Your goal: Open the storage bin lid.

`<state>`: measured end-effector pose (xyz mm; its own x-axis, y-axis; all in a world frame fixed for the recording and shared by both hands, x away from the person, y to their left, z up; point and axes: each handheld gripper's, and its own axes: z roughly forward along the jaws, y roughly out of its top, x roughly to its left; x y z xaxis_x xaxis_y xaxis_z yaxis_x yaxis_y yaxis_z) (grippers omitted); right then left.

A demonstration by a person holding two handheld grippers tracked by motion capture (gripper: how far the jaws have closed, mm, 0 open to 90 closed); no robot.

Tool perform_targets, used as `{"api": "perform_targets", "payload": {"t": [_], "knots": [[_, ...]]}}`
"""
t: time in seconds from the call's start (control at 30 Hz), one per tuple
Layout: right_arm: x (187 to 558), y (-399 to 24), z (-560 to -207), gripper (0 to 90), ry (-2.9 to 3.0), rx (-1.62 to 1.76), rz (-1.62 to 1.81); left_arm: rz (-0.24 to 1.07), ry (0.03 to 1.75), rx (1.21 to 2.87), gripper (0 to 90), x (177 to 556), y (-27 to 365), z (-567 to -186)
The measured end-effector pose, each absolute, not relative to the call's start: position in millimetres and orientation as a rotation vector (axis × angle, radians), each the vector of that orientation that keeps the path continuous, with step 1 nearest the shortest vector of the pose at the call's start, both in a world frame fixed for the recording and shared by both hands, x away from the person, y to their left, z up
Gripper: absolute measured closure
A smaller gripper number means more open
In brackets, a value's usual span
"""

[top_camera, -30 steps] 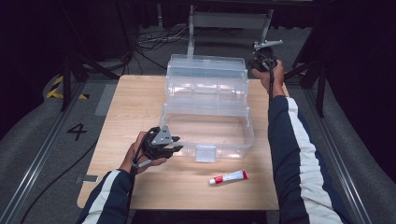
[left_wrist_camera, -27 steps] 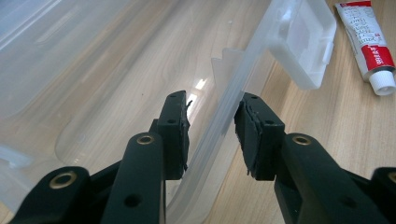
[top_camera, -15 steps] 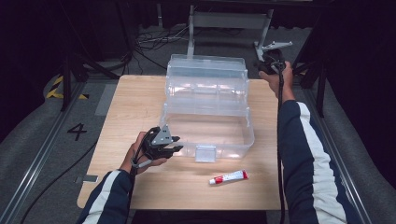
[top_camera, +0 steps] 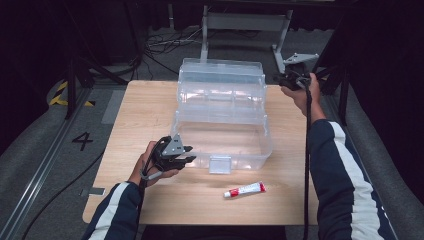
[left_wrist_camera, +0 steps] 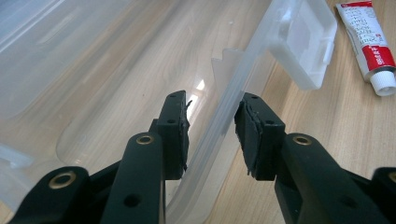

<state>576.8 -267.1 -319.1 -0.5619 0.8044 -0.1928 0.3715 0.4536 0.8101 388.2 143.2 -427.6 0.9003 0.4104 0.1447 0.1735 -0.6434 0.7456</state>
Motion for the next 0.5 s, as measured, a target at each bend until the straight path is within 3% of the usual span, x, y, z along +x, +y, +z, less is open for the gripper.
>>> {"api": "perform_targets", "payload": {"t": [0.5], "knots": [[531,-286,-330,83.2,2.191,0.920,0.984,0.402,0.417,2.268,64.3,386,143,-428]]}}
